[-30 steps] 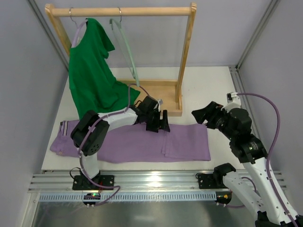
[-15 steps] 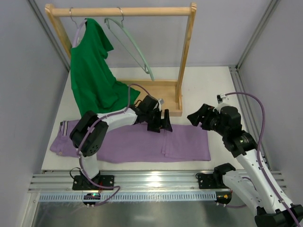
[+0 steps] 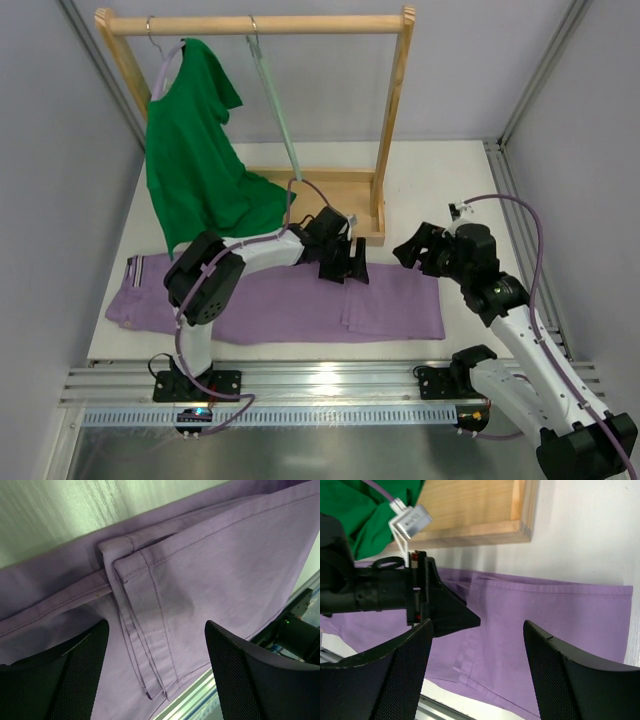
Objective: Place the trousers on the hanger
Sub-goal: Fold the trousers
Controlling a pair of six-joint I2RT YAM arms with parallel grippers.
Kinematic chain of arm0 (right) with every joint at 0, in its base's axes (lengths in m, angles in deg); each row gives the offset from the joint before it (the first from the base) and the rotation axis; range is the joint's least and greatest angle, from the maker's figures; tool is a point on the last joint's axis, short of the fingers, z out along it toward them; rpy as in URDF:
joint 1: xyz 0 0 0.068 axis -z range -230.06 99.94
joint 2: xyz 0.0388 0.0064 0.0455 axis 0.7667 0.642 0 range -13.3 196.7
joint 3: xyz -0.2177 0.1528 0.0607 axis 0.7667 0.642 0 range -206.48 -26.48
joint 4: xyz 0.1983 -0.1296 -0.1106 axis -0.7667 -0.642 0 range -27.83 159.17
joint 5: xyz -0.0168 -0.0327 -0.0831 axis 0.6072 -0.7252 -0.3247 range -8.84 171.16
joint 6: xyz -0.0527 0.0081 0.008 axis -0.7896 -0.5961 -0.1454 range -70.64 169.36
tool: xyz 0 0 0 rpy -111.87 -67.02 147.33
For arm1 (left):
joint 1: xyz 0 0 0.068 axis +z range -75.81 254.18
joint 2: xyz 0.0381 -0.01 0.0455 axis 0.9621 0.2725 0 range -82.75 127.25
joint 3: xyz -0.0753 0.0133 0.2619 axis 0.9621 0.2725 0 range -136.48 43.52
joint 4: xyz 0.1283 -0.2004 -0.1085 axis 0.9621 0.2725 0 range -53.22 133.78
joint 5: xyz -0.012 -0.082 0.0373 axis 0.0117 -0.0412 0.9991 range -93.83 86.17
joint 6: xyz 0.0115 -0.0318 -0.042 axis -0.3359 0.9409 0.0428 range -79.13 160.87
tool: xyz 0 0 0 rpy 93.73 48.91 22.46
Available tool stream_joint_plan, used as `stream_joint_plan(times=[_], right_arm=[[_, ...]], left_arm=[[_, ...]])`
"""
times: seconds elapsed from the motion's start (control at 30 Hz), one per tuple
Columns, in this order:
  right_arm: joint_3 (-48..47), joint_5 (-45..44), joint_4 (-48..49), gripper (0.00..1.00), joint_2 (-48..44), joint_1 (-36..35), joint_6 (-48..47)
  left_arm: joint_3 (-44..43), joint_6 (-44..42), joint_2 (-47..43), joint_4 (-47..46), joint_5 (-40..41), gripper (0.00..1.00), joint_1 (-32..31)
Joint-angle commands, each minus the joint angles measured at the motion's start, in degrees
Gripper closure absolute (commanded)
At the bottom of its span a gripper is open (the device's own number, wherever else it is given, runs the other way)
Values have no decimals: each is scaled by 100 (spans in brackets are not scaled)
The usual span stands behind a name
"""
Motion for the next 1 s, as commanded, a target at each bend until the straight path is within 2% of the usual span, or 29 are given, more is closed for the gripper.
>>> stream_joint_plan(times=[0.0,0.1,0.27,0.67,0.83,0.93,0.97], right_arm=[[92,-32,324,25,140,41,-173],[93,-6,404,25,211,41,-270],[-74,-76,307,25,317,76,-305],[154,-146,580,25,475,85,-59],[119,-392,483,25,361,146,-112],[40,-410,500,25,360,225,-33],[5,-410,500,25,378,234,-15]], left_arm=[[90,-235,-280,-47,442,22,17],[222,-51,-149,-355,362,22,17],[100,-33,97,-364,152,25,25],[327,354,212,-1058,-526,44,-1],[126,424,352,-980,-517,62,-36],[-50,512,492,-900,-517,77,-97],[-172,521,519,-848,-508,88,-150]])
